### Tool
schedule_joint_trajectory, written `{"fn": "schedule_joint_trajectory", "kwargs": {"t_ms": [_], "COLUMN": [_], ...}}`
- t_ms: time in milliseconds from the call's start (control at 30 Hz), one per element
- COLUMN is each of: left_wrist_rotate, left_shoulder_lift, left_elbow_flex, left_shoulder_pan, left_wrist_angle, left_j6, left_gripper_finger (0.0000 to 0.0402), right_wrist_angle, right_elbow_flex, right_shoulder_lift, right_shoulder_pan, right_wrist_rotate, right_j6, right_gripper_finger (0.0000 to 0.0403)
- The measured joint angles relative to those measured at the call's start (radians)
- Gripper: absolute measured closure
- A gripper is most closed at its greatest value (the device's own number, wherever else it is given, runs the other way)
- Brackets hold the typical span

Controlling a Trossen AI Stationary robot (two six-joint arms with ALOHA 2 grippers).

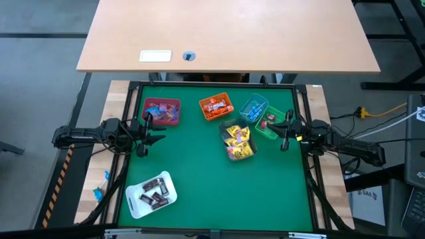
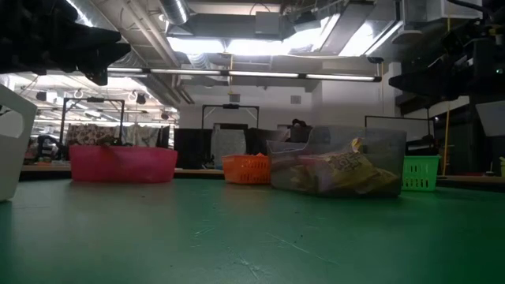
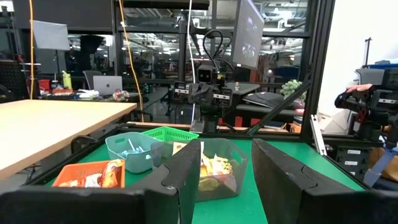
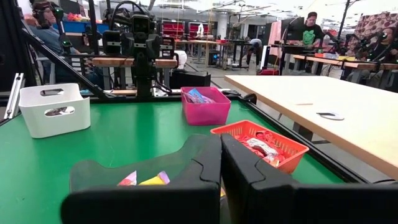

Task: Sort candy
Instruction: Return to Home Position

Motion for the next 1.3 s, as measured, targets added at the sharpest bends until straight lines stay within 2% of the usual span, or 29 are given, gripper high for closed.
{"fn": "schedule_joint_trajectory", "kwargs": {"t_ms": [167,533,667,1300], "left_wrist_rotate": [0.000,0.000,0.001,0.002], "left_shoulder_lift": [0.000,0.000,0.003,0.007], "left_elbow_flex": [0.000,-0.001,0.000,0.000], "left_shoulder_pan": [0.000,0.000,0.000,0.000], "left_wrist_angle": [0.000,-0.070,-0.135,-0.134], "left_j6": [0.002,0.172,0.175,0.174], "left_gripper_finger": [0.0269,0.0269,0.0269,0.0269], "right_wrist_angle": [0.000,0.001,0.001,0.002], "right_elbow_flex": [0.000,0.000,0.000,0.000], "right_shoulder_lift": [0.000,0.000,0.000,0.000], "right_shoulder_pan": [0.000,0.000,0.000,0.000], "right_wrist_rotate": [0.000,0.000,0.000,0.000], "right_j6": [0.000,0.000,0.000,0.000], "right_gripper_finger": [0.0397,0.0397,0.0397,0.0398]}}
